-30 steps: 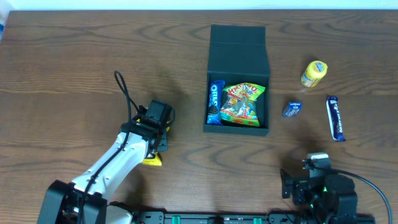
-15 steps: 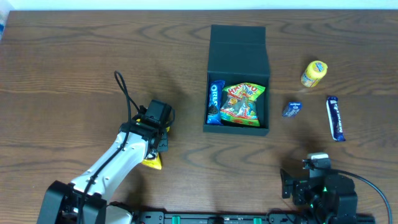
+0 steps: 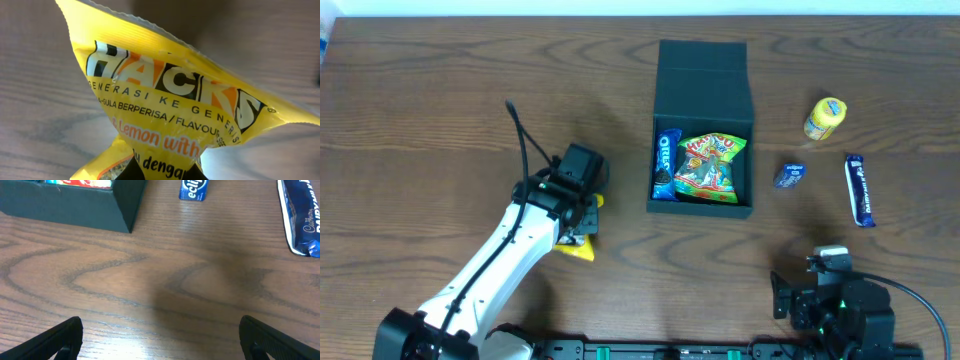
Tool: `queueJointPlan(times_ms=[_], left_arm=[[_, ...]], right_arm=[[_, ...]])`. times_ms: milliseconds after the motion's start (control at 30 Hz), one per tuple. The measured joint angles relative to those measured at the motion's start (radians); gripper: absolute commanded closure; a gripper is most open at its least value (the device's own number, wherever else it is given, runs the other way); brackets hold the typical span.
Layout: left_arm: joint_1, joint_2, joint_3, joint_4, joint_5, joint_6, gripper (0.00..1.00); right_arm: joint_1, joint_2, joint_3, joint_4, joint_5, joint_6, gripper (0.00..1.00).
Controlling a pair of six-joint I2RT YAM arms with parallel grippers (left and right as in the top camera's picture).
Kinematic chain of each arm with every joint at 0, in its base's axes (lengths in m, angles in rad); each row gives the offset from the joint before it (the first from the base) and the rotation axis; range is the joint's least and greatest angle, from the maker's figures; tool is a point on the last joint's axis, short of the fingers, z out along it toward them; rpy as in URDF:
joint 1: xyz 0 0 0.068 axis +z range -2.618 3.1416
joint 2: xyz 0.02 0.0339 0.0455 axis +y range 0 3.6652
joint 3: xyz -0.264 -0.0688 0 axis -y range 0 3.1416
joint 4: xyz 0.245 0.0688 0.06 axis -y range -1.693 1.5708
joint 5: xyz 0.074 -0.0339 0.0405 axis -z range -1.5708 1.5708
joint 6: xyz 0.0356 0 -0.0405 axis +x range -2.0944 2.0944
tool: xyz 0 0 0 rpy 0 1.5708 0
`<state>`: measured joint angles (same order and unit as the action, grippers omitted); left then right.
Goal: Pack container
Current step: 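Lift the Hacks bag with the left gripper and carry it into the box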
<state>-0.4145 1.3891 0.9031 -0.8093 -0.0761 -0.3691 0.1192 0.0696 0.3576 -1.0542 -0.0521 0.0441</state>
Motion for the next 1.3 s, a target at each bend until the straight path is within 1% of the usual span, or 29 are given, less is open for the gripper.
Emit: queueJointPlan(times_ms=[200,267,300,400,500,633,733,900,1100,1300], left_arm=[[-0.055,-0.002,0.092,-0.051,0.022,-0.001,0.91],[-0.079,-0.002,0.125,-0.06,0.026,-0.003,0.94],[-0.092,-0.002,0.145,-0.066,0.026,-0.008,0.94],[-0.135,0.002,0.227,-0.095,0.034,-0.026,0.94],[-0.177,0.039,0.352,-0.152,0.043,-0.041,0.94],[-0.222,0.161,0.556,-0.242,0.047,-0.063,0.94],[-0.249,0.289,0.707,-0.285,0.059,-0.08,0.95],[-0.275,0.461,0.866,-0.286,0.1,-0.106,0.94],[-0.279,0.565,0.895,-0.274,0.131,-0.182,0.94],[-0.28,0.622,0.895,-0.235,0.156,-0.208,0.94]], right_arm=[[0.0,0.0,0.0,0.0,0.0,0.0,0.01],[0.0,0.0,0.0,0.0,0.0,0.0,0.01],[0.0,0.0,0.0,0.0,0.0,0.0,0.01],[0.0,0.0,0.0,0.0,0.0,0.0,0.01],[0.0,0.0,0.0,0.0,0.0,0.0,0.01],[0.0,0.0,0.0,0.0,0.0,0.0,0.01],[0.0,0.0,0.0,0.0,0.0,0.0,0.01],[0.0,0.0,0.0,0.0,0.0,0.0,0.01],[0.0,0.0,0.0,0.0,0.0,0.0,0.01],[0.0,0.0,0.0,0.0,0.0,0.0,0.01]])
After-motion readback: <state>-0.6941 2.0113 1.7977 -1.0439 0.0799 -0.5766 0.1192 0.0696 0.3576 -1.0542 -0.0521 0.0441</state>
